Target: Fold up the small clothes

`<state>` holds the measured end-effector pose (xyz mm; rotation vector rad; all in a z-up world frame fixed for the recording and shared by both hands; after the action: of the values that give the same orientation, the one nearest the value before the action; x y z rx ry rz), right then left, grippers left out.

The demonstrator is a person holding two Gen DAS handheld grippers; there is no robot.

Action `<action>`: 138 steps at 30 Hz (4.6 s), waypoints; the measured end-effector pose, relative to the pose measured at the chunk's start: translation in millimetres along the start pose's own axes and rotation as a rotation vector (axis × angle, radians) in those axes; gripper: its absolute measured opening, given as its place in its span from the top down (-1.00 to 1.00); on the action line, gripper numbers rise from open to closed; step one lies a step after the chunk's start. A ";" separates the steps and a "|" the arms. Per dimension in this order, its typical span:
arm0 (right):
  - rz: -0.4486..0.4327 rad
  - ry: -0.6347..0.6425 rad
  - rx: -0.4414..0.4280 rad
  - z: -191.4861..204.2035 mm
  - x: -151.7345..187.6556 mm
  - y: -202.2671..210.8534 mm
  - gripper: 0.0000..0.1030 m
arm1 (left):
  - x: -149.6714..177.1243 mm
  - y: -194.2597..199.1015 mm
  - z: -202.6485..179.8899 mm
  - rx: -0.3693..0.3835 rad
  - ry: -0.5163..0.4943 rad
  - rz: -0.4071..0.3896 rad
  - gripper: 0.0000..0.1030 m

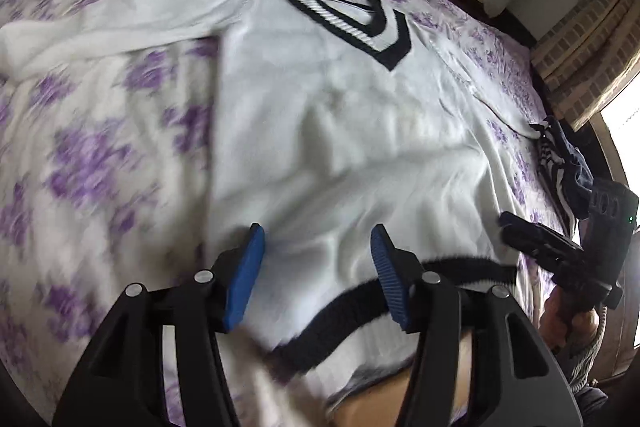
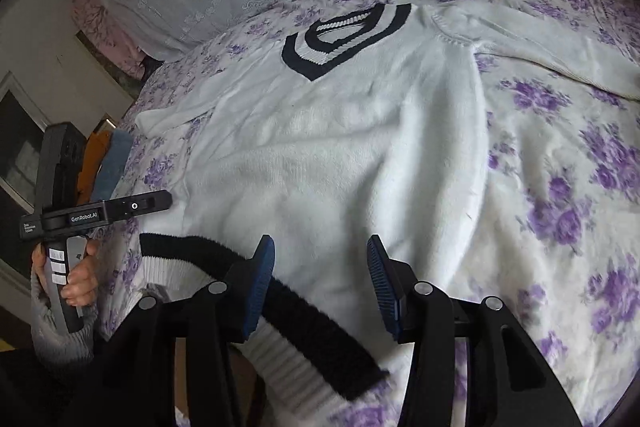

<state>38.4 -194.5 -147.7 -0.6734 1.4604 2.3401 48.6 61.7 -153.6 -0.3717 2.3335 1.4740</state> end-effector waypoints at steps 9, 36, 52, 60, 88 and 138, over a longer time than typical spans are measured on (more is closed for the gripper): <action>0.027 -0.102 -0.030 -10.9 39.3 -8.2 0.34 | 26.6 -28.1 -13.0 0.072 0.006 0.057 0.16; 0.029 -0.106 -0.003 -31.2 -32.2 -43.7 -0.05 | -26.4 -67.2 -22.4 -0.064 -0.176 0.041 -0.42; -0.367 -0.743 0.497 -260.8 -93.2 43.2 -0.76 | -185.0 -154.2 -162.3 -0.142 -0.212 -0.040 -0.51; -0.451 -0.803 0.512 -245.8 -98.8 25.9 -0.91 | -195.4 -235.5 -179.9 -0.263 -0.308 -0.078 -0.81; -0.734 -0.874 0.527 -318.1 -135.8 50.4 0.80 | -208.5 -213.9 -157.9 -0.081 -0.156 -0.177 -0.87; -0.661 -0.147 0.298 -23.9 -281.7 -13.7 0.89 | -239.7 -119.1 32.0 -0.150 0.094 -0.229 -0.33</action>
<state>288.4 -211.9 -16.3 -0.7399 1.2377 1.5995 317.7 48.0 -160.1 -0.7374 2.1691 1.5511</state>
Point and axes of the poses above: each gripper's, at about its wrist camera, not at the fingertips, and y roughly against the way its jaws point, z to its left, x to its underside, the point moved 9 cm from there along -y, roughly the way its jaws point, and after that the axes turned 4 degrees about x, right-handed, at the moved point
